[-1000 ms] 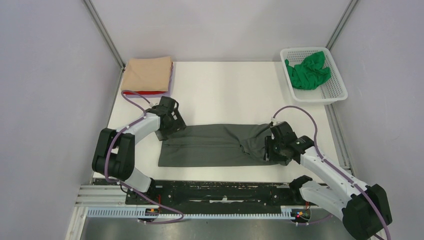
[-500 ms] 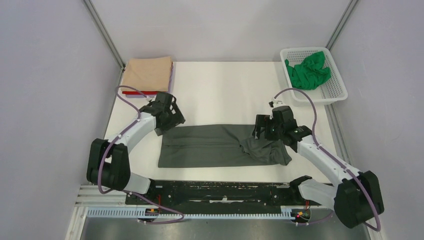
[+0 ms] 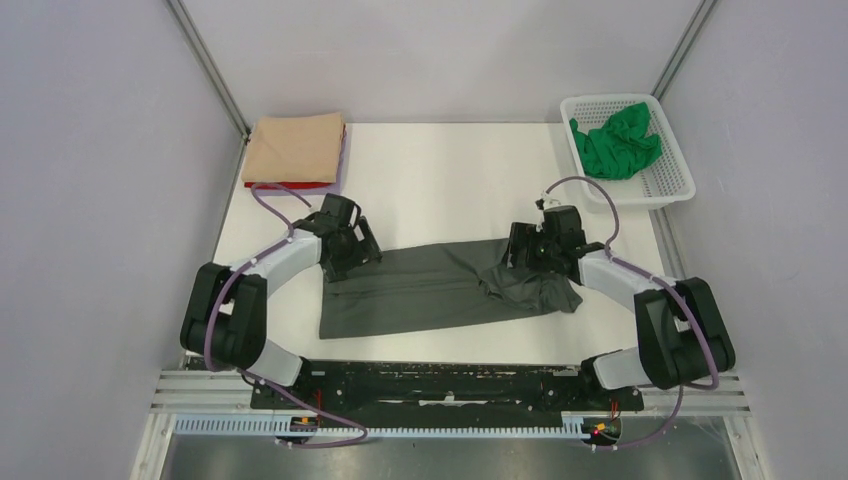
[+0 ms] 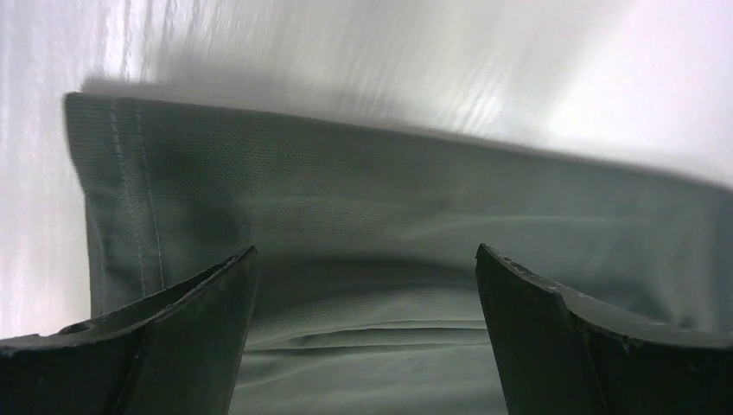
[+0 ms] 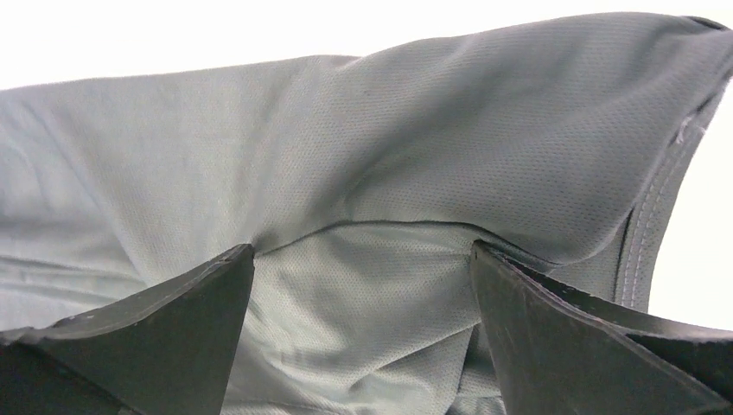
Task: Fold and stack the t-shirts
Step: Rotate the tshirt 90 degrees
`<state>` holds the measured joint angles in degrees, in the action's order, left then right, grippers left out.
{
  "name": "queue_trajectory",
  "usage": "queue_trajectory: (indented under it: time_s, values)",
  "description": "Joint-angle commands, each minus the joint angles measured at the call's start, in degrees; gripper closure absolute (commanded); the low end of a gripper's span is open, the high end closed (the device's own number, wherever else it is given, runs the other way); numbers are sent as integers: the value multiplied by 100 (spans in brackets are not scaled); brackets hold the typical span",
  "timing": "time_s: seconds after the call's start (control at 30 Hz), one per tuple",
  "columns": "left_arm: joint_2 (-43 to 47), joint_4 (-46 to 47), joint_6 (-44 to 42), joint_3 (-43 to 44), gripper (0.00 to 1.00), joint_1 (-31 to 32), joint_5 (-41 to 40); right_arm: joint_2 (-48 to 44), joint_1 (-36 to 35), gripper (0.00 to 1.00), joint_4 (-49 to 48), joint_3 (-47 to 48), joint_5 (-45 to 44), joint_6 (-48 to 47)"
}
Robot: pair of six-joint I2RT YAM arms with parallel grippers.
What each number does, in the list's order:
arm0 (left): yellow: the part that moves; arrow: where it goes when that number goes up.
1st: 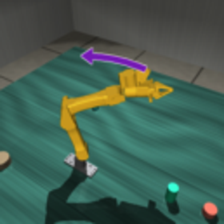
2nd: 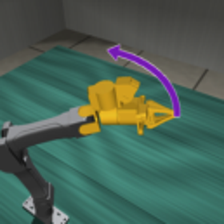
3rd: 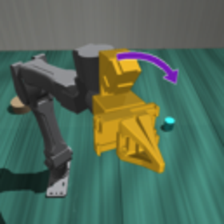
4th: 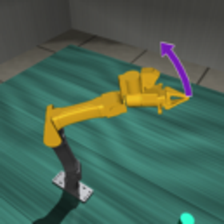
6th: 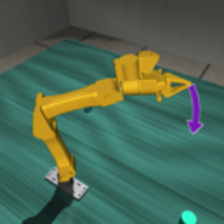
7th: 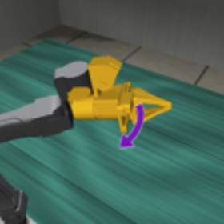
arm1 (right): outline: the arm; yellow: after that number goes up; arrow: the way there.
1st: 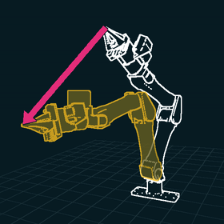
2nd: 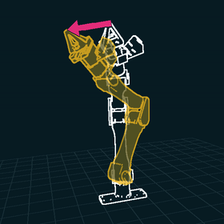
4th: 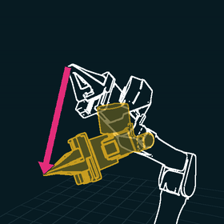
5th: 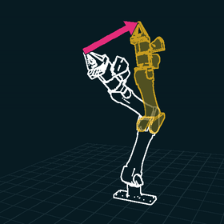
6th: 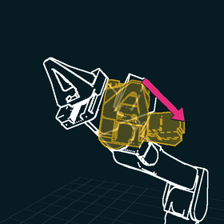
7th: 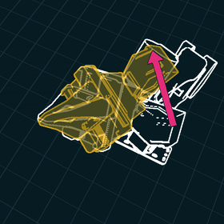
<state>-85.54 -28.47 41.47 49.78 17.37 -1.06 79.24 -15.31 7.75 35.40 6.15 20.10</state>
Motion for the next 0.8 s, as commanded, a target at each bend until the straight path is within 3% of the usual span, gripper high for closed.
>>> queue_trajectory:
  time_s: [0.0, 0.43, 0.77]
  values:
    - [-171, 477, 180, -308, 0, 4, 431, 898, 215, 2, -630, 276, -197, -12]
    - [298, 894, 678, -692, 0, 232, 525, 3404, 275, 2, -1794, 2613, 486, -129]
    - [776, 1133, 1411, -1158, 0, 739, 253, 4502, 120, 2, -1944, 4104, 711, -559]
